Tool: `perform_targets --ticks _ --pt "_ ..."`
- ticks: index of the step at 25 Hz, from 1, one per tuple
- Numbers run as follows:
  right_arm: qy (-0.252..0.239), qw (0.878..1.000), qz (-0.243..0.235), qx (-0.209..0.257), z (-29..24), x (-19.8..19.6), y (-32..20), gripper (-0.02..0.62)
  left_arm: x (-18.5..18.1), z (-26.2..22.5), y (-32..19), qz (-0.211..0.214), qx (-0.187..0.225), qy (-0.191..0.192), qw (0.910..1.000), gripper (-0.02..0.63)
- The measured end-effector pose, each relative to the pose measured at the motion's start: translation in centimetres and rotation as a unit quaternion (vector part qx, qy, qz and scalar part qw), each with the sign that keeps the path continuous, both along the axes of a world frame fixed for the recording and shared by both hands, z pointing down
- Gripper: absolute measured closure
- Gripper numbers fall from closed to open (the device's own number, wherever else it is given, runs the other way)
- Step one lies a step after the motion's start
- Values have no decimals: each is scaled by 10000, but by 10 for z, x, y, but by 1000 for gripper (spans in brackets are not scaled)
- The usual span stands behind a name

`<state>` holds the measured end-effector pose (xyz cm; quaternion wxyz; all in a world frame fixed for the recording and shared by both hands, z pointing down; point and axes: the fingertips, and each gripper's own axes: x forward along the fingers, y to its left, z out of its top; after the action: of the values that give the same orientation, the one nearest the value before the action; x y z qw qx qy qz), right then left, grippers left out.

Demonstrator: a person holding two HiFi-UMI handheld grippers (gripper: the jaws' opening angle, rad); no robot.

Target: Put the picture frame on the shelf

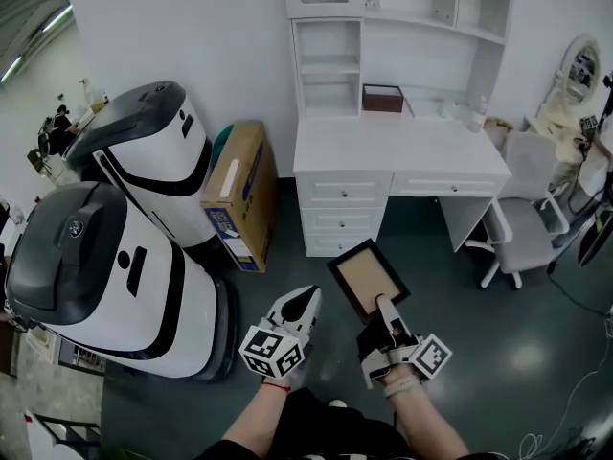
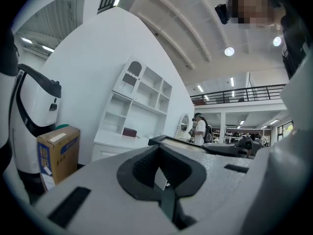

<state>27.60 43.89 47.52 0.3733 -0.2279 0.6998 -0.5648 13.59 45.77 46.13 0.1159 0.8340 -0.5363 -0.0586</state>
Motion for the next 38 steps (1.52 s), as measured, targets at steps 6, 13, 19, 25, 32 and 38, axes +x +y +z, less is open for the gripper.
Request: perform_targets --ticks 6,13,19,25,32,38 --pt "-39 10000 12 -89 7 -12 -38 545 -13 11 -40 -43 -75 49 10000 603" --pt "-39 9998 162 -95 10 -35 -106 545 -33 10 -118 175 -14 38 9998 603" --pt "-62 9996 282 -4 2 -67 -173 545 -64 4 -189 362 -35 -17 9993 603" --pt "-94 9994 343 -48 0 -99 -227 545 -93 3 -250 504 -48 33 9987 603" --pt "-49 9989 455 -66 4 -129 -282 545 -119 5 -309 699 -46 27 9975 603" --pt "-40 9988 475 -53 10 -161 -321 545 -148 6 -349 769 -4 61 9970 603"
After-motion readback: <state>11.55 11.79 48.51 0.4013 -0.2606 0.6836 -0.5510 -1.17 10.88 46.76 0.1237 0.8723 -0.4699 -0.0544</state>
